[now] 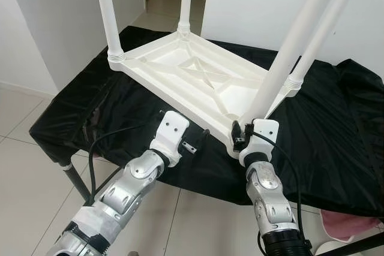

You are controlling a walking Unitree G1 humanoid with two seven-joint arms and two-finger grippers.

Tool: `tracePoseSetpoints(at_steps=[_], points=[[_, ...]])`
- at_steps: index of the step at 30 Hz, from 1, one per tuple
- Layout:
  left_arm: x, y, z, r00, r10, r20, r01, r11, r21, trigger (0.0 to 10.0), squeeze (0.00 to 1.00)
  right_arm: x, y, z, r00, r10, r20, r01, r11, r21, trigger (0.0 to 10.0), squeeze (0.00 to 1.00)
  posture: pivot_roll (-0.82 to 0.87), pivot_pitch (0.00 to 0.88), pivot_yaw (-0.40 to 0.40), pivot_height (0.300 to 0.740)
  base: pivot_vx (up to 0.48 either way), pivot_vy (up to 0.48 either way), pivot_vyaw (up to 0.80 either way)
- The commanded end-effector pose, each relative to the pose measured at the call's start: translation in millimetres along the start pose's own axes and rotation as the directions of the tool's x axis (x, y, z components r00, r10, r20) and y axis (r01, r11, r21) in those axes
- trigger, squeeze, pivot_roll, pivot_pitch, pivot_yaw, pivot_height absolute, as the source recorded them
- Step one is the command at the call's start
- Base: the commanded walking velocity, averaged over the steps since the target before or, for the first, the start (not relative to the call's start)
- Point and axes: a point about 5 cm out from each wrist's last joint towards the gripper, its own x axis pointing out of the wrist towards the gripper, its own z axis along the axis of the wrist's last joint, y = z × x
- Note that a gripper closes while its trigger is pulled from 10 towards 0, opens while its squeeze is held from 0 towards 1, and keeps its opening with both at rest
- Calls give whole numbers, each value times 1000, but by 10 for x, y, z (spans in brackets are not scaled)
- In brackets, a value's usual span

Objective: Building children table

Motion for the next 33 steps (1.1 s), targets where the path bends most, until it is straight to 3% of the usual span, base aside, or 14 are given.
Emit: tracePoseSetpoints(at_steps=[1,5,13,14,15,16,21,24,26,29,33], points=[[-4,-104,-1,973,-231,3,231,973,9,10000,0,-33,-68,-57,999,-25,-22,26,999,20,10000,1000,11,1,-50,740,0,0,0],[-2,-105,4,972,-234,7,234,972,7,10000,0,-26,-104,-42,1000,-27,-10,27,1000,15,10000,1000,10,1,-48,740,0,0,0],[3,-106,30,968,-250,21,250,967,-41,10000,0,13,-133,10,994,111,24,-112,993,41,10000,1000,8,3,-48,740,0,0,0],[-8,-114,29,965,-260,20,261,965,-40,10000,0,19,-142,16,984,176,29,-177,984,35,10000,910,7,6,-49,740,0,0,0],[-8,-114,29,965,-260,20,261,965,-40,10000,0,19,-142,16,984,176,29,-177,984,35,10000,910,7,6,-49,740,0,0,0],[-26,-130,25,961,-277,17,278,960,-45,10000,0,34,-160,29,970,239,31,-240,971,18,10000,0,8,7,-50,740,0,0,0],[-57,-171,17,951,-307,12,308,950,-55,10000,0,105,-220,81,929,368,23,-367,929,-37,10000,0,13,12,-53,740,0,0,0],[-66,-233,15,943,-333,4,332,942,-53,10000,0,187,-225,123,867,498,-12,-497,861,-108,10000,0,18,17,-49,740,0,0,0],[-66,-233,15,943,-333,4,332,942,-53,10000,0,187,-225,123,867,498,-12,-497,861,-108,10000,0,18,17,-49,740,0,0,0],[-76,-311,17,931,-364,1,364,930,-44,10000,0,239,-193,102,808,586,-63,-588,795,-148,10000,0,21,22,-45,740,0,0,0],[-76,-330,19,929,-369,1,369,929,-45,10000,0,256,-172,67,781,618,-96,-625,765,-159,9882,0,25,26,-44,740,0,0,0]])
